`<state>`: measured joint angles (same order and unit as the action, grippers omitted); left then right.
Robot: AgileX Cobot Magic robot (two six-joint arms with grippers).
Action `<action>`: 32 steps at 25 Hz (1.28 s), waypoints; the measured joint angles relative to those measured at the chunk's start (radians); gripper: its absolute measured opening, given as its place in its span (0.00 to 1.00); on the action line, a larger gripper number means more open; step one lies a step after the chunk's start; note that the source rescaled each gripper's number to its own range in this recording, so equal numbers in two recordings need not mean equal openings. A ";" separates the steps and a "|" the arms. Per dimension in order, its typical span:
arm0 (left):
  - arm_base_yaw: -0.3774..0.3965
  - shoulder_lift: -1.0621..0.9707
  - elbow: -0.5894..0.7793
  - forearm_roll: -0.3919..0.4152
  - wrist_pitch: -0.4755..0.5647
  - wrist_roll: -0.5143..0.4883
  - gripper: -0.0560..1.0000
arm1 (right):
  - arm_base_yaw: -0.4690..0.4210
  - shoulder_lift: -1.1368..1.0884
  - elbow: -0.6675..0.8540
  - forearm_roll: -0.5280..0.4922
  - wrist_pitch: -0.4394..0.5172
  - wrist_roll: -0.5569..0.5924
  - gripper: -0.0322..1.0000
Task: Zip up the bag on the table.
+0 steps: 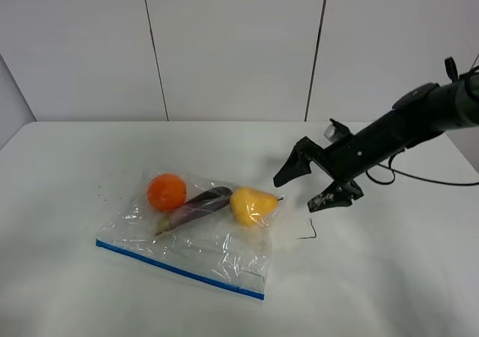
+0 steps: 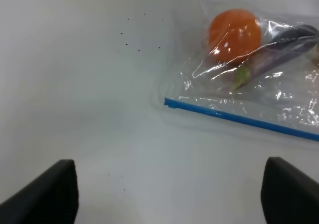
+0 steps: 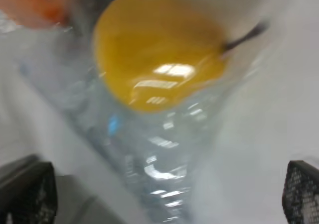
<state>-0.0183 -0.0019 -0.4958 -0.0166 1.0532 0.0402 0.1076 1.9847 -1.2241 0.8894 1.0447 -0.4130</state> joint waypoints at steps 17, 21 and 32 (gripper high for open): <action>0.000 0.000 0.000 0.000 0.000 0.000 0.96 | -0.085 0.000 -0.380 -0.793 0.166 0.380 1.00; 0.000 0.000 0.000 0.000 0.000 0.000 0.96 | -0.128 0.000 -0.380 -0.770 0.166 0.367 1.00; 0.000 0.000 0.000 0.000 0.000 0.000 0.96 | -0.117 -0.041 -0.356 -0.756 0.168 0.353 1.00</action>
<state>-0.0183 -0.0019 -0.4958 -0.0166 1.0532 0.0402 -0.0089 1.9438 -1.5802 0.1332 1.2126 -0.0595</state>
